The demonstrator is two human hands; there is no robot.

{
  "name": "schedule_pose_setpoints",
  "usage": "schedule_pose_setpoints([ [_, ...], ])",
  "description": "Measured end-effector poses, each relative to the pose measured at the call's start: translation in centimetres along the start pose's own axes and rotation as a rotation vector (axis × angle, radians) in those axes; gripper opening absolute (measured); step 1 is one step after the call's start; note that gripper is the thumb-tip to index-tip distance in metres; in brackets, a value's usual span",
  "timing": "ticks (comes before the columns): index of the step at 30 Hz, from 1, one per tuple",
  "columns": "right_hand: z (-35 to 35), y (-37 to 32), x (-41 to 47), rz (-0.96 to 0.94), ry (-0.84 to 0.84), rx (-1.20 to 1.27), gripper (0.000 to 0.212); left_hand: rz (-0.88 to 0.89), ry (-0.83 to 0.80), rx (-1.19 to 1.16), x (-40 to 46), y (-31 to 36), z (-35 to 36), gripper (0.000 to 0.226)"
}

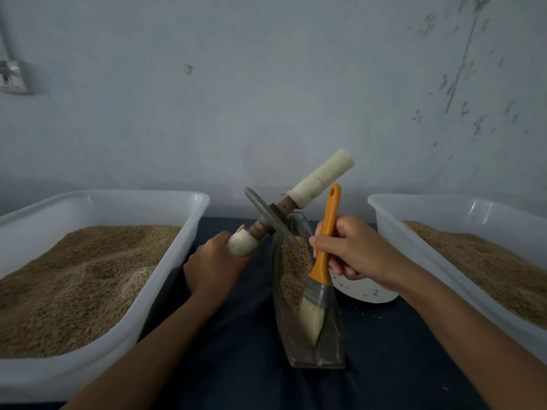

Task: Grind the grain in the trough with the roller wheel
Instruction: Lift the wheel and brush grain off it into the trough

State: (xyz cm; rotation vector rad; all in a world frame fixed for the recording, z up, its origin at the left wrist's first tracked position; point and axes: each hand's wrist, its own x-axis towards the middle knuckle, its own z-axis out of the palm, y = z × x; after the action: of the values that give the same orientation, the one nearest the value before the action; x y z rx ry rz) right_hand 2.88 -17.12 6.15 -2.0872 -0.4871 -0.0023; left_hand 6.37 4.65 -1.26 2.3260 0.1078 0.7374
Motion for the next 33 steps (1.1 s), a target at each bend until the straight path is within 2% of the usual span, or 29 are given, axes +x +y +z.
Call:
schedule_pose_setpoints([
  [6,0.9,1.3,0.4,-0.034,0.012,-0.162,0.022,0.038,0.012,0.018,-0.2,0.1,0.3,0.021],
  [12,1.2,1.8,0.5,-0.199,0.17,-0.284,0.022,0.069,0.036,0.035,-0.5,0.2,0.5,0.024],
  [14,1.2,1.8,0.4,-0.232,0.227,-0.241,0.029,0.053,0.024,0.024,-0.4,0.3,0.5,0.024],
  [17,0.4,1.4,0.4,-0.26,0.282,-0.008,0.027,0.022,-0.002,-0.018,-0.2,0.3,0.3,0.022],
  [20,0.0,1.0,0.5,-0.23,0.207,0.085,0.026,0.003,-0.017,-0.051,-0.1,0.1,0.1,0.022],
  [24,0.8,1.4,0.7,-0.089,0.076,0.026,0.027,-0.015,-0.012,-0.038,0.0,0.2,0.1,0.021],
  [29,1.3,2.4,0.9,-0.064,0.11,-0.139,0.027,0.017,0.017,-0.035,-0.4,0.0,0.1,0.02],
  [33,1.5,2.5,0.8,-0.149,0.208,-0.24,0.031,0.04,0.039,-0.027,-0.6,0.2,0.2,0.021],
])
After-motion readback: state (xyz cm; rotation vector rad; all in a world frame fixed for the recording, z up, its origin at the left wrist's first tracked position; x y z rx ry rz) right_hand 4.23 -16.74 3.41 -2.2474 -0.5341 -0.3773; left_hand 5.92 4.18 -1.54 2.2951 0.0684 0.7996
